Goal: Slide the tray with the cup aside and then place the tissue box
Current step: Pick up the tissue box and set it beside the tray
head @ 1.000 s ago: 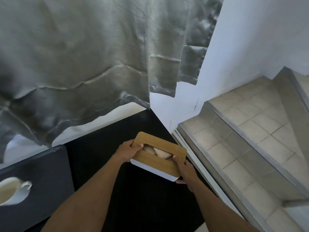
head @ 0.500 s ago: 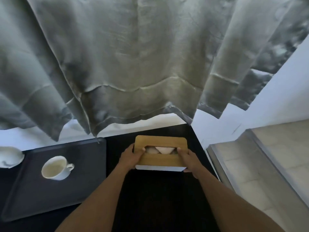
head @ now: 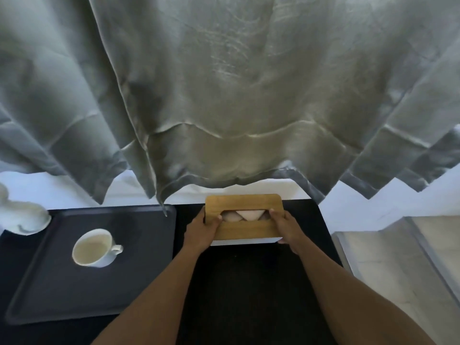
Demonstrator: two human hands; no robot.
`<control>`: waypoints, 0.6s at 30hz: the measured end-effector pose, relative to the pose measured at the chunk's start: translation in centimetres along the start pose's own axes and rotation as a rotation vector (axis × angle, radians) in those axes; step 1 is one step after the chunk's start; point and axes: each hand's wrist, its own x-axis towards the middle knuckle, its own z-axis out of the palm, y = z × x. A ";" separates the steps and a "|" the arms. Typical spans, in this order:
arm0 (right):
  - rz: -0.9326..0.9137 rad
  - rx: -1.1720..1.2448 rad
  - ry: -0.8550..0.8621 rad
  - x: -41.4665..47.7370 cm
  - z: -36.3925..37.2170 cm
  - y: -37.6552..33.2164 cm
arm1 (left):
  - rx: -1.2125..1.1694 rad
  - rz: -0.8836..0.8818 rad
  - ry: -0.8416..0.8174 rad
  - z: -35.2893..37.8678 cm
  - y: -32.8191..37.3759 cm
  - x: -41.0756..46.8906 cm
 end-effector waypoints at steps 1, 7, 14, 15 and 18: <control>0.001 -0.010 -0.011 -0.2 -0.2 -0.3 | 0.015 -0.004 -0.007 -0.1 0.4 0.0; 0.021 -0.093 -0.025 6.1 3.4 -1.3 | -0.008 -0.087 0.008 -0.2 -2.2 5.6; 0.000 -0.104 -0.018 6.5 3.0 -2.2 | 0.047 -0.052 0.023 -0.5 -1.0 6.3; 0.002 -0.105 -0.017 6.7 3.2 -2.0 | 0.056 -0.049 0.028 -0.5 -1.1 6.5; 0.008 -0.098 -0.009 6.6 3.0 -2.2 | 0.078 -0.033 0.039 -0.4 -1.0 6.5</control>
